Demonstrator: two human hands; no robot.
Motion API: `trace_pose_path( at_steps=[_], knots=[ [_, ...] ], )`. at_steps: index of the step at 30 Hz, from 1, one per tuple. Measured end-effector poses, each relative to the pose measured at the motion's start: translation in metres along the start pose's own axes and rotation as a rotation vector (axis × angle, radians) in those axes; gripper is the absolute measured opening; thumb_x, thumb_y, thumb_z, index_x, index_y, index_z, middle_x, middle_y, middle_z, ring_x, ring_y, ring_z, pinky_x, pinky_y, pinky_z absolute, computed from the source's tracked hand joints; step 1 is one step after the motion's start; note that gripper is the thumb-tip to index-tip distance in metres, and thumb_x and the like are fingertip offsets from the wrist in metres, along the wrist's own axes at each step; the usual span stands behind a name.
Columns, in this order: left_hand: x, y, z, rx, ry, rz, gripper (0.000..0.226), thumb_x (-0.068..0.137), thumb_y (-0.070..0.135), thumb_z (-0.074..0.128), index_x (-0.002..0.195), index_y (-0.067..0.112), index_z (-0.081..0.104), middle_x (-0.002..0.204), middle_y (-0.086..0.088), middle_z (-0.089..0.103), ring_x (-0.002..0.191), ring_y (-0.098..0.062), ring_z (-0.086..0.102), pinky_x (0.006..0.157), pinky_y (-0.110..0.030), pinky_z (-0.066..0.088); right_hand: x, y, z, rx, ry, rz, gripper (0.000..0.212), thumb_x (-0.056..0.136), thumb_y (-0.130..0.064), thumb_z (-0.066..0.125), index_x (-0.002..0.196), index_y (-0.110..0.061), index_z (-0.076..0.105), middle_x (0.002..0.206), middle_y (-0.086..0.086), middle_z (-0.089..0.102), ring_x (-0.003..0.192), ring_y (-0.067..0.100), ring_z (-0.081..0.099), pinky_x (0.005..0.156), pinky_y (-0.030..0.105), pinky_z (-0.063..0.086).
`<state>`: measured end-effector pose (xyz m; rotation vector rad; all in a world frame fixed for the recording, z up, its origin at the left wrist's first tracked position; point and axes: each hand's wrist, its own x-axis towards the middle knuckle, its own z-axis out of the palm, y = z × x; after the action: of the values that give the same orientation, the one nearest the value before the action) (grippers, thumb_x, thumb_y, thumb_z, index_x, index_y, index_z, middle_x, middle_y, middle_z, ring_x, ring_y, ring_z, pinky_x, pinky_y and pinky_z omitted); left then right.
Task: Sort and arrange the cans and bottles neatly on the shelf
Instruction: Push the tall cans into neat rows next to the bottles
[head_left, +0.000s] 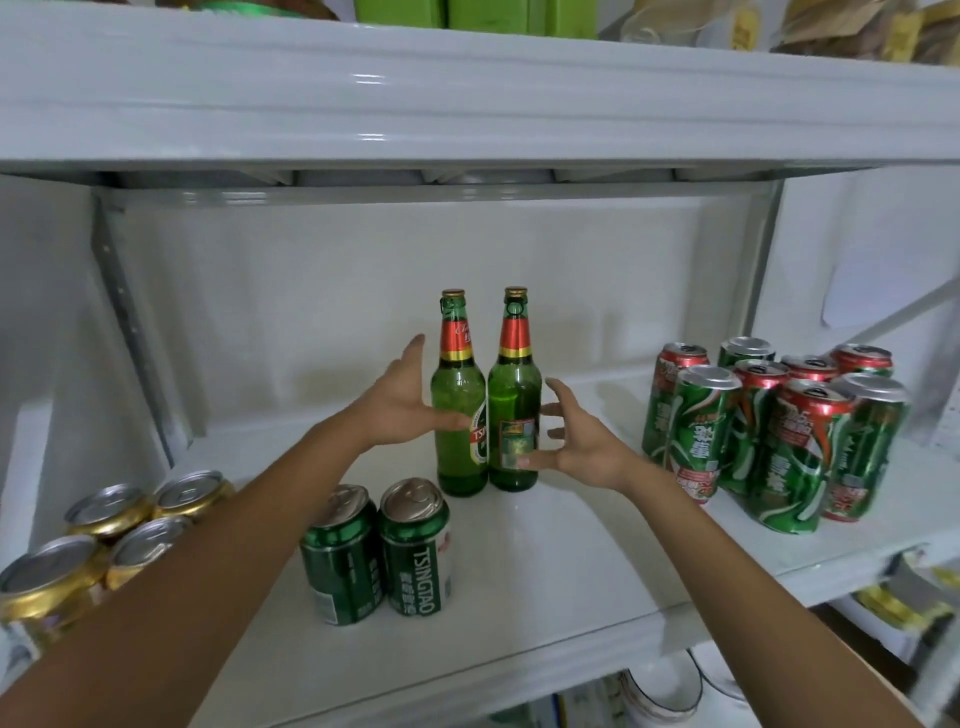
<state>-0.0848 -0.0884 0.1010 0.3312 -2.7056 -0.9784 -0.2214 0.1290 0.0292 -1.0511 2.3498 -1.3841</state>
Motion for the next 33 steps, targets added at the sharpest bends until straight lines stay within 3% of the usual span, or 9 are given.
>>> trace_pose_path(
  at_steps=[4,6,11,13,16,20,22,28,33],
  knots=[
    [-0.039,0.027,-0.009,0.059,0.295,0.258,0.101,0.083,0.033,0.086,0.162,0.026,0.023,0.161,-0.004,0.037,0.146,-0.016,0.037,0.117,-0.032,0.034,-0.047,-0.010,-0.020,-0.081,0.137,-0.044,0.095,0.075,-0.027,0.091,0.153,-0.023,0.038,0.138,-0.001,0.052,0.123,0.023,0.058,0.100,0.046,0.056],
    [-0.058,0.044,-0.007,0.039,0.409,0.401,0.083,0.085,0.034,0.084,0.154,0.029,0.039,0.151,0.003,0.047,0.138,-0.011,0.045,0.115,-0.035,0.041,-0.073,-0.019,-0.031,-0.143,0.186,-0.066,0.086,0.074,-0.031,0.091,0.147,-0.025,0.047,0.132,-0.005,0.056,0.115,0.017,0.062,0.097,0.043,0.058],
    [-0.089,0.093,0.029,-0.161,0.440,0.547,0.059,0.083,0.041,0.080,0.136,0.034,0.054,0.135,0.013,0.056,0.122,-0.005,0.056,0.104,-0.033,0.052,-0.141,-0.032,-0.067,-0.351,0.459,-0.105,0.065,0.076,-0.025,0.090,0.134,-0.022,0.061,0.125,-0.004,0.065,0.109,0.015,0.065,0.090,0.039,0.060],
    [-0.091,0.107,0.050,-0.193,0.386,0.601,0.057,0.084,0.044,0.079,0.135,0.032,0.056,0.133,0.015,0.055,0.123,-0.005,0.056,0.104,-0.037,0.052,-0.168,-0.028,-0.081,-0.441,0.581,-0.099,0.064,0.077,-0.027,0.090,0.134,-0.023,0.061,0.128,-0.005,0.063,0.113,0.014,0.062,0.094,0.037,0.057],
    [-0.084,0.125,0.083,-0.197,0.312,0.677,0.058,0.084,0.043,0.081,0.135,0.027,0.060,0.130,0.015,0.053,0.122,-0.001,0.053,0.104,-0.031,0.049,-0.208,-0.011,-0.107,-0.607,0.684,0.005,0.080,0.075,-0.041,0.088,0.144,-0.026,0.051,0.143,-0.003,0.052,0.130,0.017,0.049,0.106,0.033,0.044],
    [-0.065,0.145,0.129,-0.232,0.274,0.748,0.049,0.081,0.035,0.085,0.126,0.025,0.069,0.127,0.015,0.055,0.120,0.011,0.051,0.106,-0.033,0.049,-0.247,0.012,-0.141,-0.648,0.662,0.137,0.105,0.070,-0.058,0.086,0.155,-0.024,0.035,0.153,0.000,0.039,0.141,0.023,0.037,0.112,0.039,0.037],
    [-0.058,0.155,0.149,-0.199,0.228,0.736,0.056,0.078,0.046,0.082,0.130,0.031,0.067,0.133,0.015,0.053,0.126,0.004,0.052,0.111,-0.038,0.047,-0.259,0.022,-0.155,-0.652,0.663,0.126,0.109,0.069,-0.061,0.085,0.157,-0.024,0.031,0.155,0.000,0.037,0.141,0.023,0.036,0.114,0.039,0.037],
    [-0.045,0.185,0.199,-0.049,0.125,0.594,0.090,0.070,0.069,0.068,0.152,0.042,0.043,0.158,0.020,0.033,0.147,-0.005,0.035,0.120,-0.045,0.037,-0.275,0.052,-0.200,-0.640,0.594,0.062,0.109,0.070,-0.063,0.083,0.157,-0.032,0.026,0.157,-0.004,0.032,0.144,0.021,0.033,0.114,0.037,0.035],
    [-0.035,0.198,0.222,-0.041,0.187,0.529,0.092,0.073,0.070,0.070,0.154,0.043,0.038,0.161,0.020,0.026,0.150,-0.005,0.030,0.121,-0.045,0.035,-0.272,0.088,-0.236,-0.502,0.536,-0.043,0.102,0.072,-0.058,0.084,0.155,-0.037,0.030,0.153,-0.014,0.030,0.142,0.011,0.032,0.111,0.024,0.029]
  ],
)
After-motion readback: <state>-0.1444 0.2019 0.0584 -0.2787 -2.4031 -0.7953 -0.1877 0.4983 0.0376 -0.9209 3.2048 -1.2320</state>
